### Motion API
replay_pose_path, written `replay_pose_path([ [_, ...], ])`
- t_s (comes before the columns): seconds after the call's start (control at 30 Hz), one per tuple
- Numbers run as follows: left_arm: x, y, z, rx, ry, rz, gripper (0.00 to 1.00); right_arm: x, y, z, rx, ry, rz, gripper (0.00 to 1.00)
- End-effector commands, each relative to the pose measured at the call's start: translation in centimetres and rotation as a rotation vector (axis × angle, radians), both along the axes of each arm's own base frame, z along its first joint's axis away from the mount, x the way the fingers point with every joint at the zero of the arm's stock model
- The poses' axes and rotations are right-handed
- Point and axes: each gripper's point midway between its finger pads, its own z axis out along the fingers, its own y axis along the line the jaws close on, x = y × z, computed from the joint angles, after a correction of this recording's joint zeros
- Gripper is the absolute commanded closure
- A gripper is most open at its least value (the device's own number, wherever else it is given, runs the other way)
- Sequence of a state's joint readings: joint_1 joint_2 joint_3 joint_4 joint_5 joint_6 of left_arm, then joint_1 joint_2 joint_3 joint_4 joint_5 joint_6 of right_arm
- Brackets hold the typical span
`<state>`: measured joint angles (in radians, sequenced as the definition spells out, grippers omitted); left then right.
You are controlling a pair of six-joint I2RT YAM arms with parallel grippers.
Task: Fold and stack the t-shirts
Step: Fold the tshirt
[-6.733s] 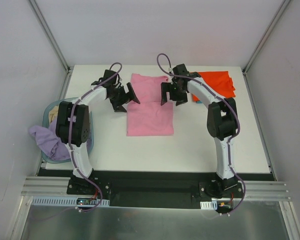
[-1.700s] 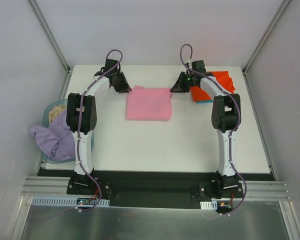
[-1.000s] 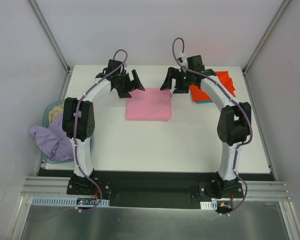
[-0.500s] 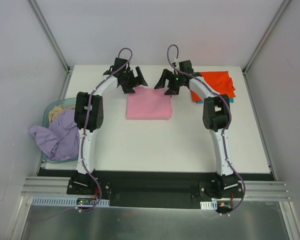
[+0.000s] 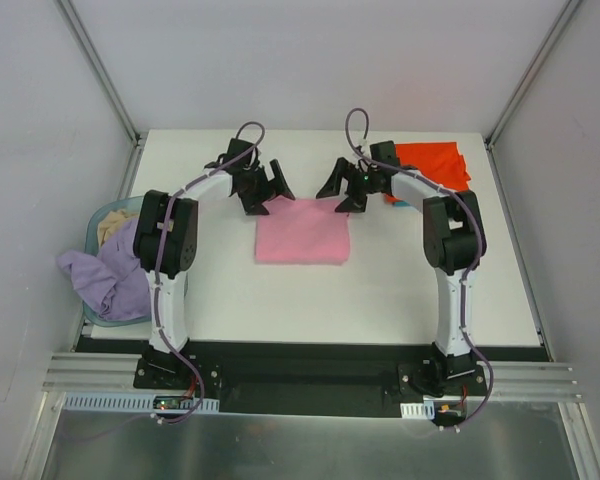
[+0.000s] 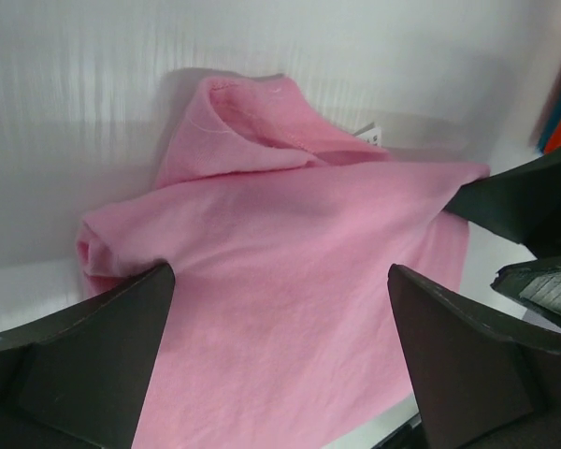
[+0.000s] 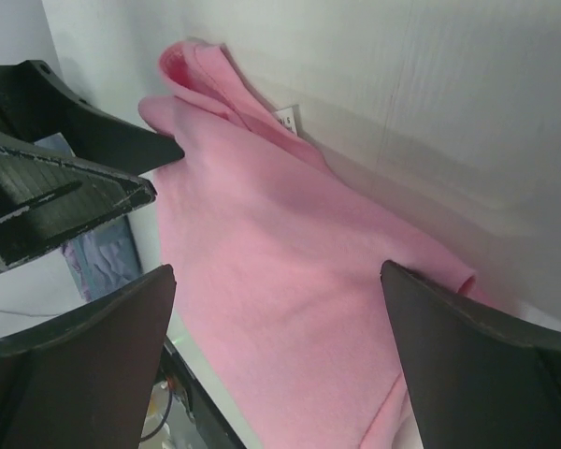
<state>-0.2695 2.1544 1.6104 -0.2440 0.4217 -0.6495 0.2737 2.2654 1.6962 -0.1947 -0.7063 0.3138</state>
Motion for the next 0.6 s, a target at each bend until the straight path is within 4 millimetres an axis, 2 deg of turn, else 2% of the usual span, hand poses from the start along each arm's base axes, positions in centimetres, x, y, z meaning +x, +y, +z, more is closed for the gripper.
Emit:
replay_pose_path([
  [0.0, -6.0, 1.1, 0.7, 0.08, 0.064, 0.003, 0.01, -4.7, -2.0, 1.5, -0.108, -0.005, 0.035, 0.03],
  [0.03, -7.1, 0.6, 1.8, 0.074, 0.047, -0.006, 0.01, -5.7, -2.2, 1.8, -0.12, -0.01, 0.056, 0.03],
  [0.07, -8.2, 0.3, 1.8, 0.084, 0.05, -0.018, 0.01, -6.8, -2.6, 1.6, -0.142, -0.005, 0.065, 0.03],
  [0.1, -9.8, 0.3, 1.1, 0.101, 0.071, -0.027, 0.01, -7.6, -2.4, 3.4, -0.15, -0.047, 0.078, 0.03],
  [0.13, -11.0, -0.6, 2.4, 0.104, 0.035, -0.053, 0.01, -8.6, -2.7, 3.6, -0.179, -0.06, 0.103, 0.03],
  [0.17, -11.6, -0.6, 2.7, 0.12, 0.021, -0.054, 0.01, -9.2, -3.1, 3.7, -0.242, -0.076, 0.096, 0.03],
  [0.2, -12.8, -0.4, 2.5, 0.133, 0.022, -0.061, 0.01, -9.5, -3.7, 5.4, -0.278, -0.123, 0.082, 0.03],
  [0.23, -13.2, -0.5, 4.3, 0.122, -0.022, -0.06, 0.01, -10.2, -4.5, 5.8, -0.325, -0.128, 0.073, 0.03],
  [0.27, -13.7, -0.4, 4.9, 0.121, -0.038, -0.06, 0.01, -10.0, -5.7, 6.3, -0.403, -0.168, 0.039, 0.03],
  [0.3, -14.2, -0.1, 5.1, 0.124, -0.043, -0.053, 0.01, -10.6, -6.3, 8.5, -0.429, -0.224, 0.014, 0.03],
  [0.33, -14.4, 0.1, 7.1, 0.106, -0.092, -0.043, 0.01, -11.0, -7.1, 9.2, -0.467, -0.245, -0.007, 0.03],
  [0.37, -14.7, 0.3, 7.8, 0.101, -0.113, -0.039, 0.01, -10.9, -8.3, 10.0, -0.534, -0.275, -0.076, 0.03],
  [0.4, -15.1, 0.8, 8.0, 0.111, -0.122, -0.028, 0.0, -11.6, -9.3, 13.6, -0.528, -0.368, -0.146, 0.03],
  [0.43, -15.4, 1.2, 10.0, 0.101, -0.183, -0.022, 0.01, -12.2, -9.8, 13.4, -0.53, -0.413, -0.178, 0.03],
  [0.47, -15.7, 1.7, 10.7, 0.105, -0.211, -0.014, 0.01, -12.4, -10.8, 14.4, -0.557, -0.474, -0.234, 0.03],
  [0.5, -16.2, 3.0, 12.0, 0.133, -0.265, 0.013, 0.01, -13.8, -11.7, 17.6, -0.507, -0.563, -0.309, 0.03],
  [0.53, -16.5, 3.6, 12.7, 0.149, -0.296, 0.024, 0.01, -14.3, -12.4, 17.3, -0.498, -0.573, -0.353, 0.03],
  [0.57, -16.9, 4.3, 13.2, 0.166, -0.319, 0.036, 0.01, -14.8, -13.8, 17.9, -0.511, -0.587, -0.426, 0.03],
])
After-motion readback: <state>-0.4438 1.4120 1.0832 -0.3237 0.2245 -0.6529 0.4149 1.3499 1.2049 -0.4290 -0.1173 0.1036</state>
